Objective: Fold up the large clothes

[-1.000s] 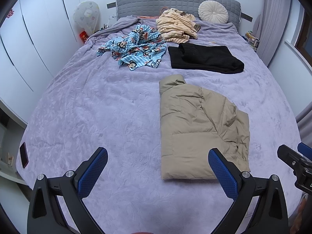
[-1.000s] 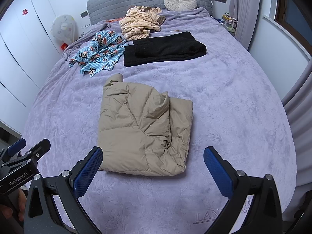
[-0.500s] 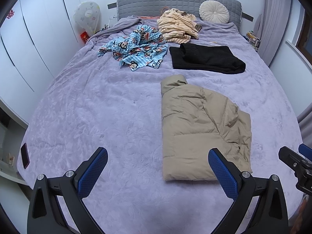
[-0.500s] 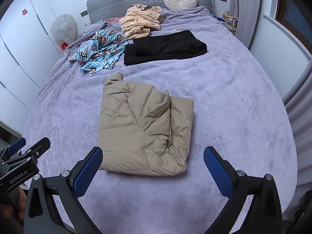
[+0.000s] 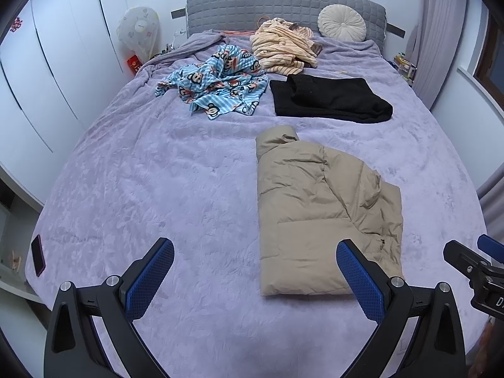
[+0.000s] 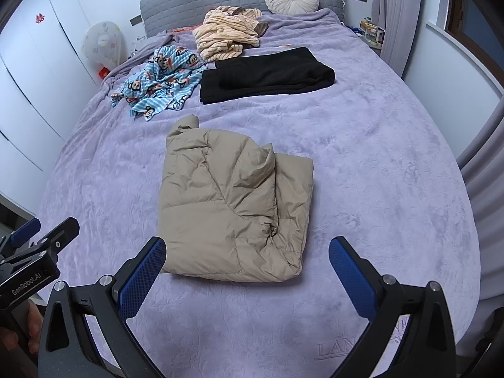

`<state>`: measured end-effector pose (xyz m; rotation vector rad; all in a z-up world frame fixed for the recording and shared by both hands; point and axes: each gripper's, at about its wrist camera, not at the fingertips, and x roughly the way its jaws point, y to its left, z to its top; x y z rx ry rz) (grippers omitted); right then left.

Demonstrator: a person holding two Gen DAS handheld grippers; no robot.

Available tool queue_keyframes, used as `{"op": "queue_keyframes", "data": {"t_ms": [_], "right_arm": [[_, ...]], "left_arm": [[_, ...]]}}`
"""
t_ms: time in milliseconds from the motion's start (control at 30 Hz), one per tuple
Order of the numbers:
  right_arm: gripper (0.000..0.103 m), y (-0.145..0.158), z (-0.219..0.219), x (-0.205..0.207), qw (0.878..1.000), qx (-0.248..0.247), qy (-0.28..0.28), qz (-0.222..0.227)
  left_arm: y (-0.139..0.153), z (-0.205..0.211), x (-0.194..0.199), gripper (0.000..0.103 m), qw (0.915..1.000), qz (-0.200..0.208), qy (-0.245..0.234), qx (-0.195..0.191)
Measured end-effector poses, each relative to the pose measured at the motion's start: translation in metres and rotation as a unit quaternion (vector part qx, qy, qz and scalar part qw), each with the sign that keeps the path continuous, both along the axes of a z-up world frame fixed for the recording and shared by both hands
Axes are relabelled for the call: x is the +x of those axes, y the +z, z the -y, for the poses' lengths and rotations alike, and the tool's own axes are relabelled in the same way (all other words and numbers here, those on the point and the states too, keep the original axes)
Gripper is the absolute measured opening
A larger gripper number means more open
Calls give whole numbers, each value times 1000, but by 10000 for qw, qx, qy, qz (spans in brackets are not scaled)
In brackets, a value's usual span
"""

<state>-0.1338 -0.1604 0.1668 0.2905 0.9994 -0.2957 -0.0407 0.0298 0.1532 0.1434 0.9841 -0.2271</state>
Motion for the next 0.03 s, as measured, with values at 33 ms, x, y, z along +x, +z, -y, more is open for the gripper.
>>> {"op": "queue_keyframes", "data": {"t_ms": [33], "right_arm": [[103,1,0,1,10000,-3,5,0]], "left_arm": [[0,1,-1,103,10000,-2,6,-2]]}}
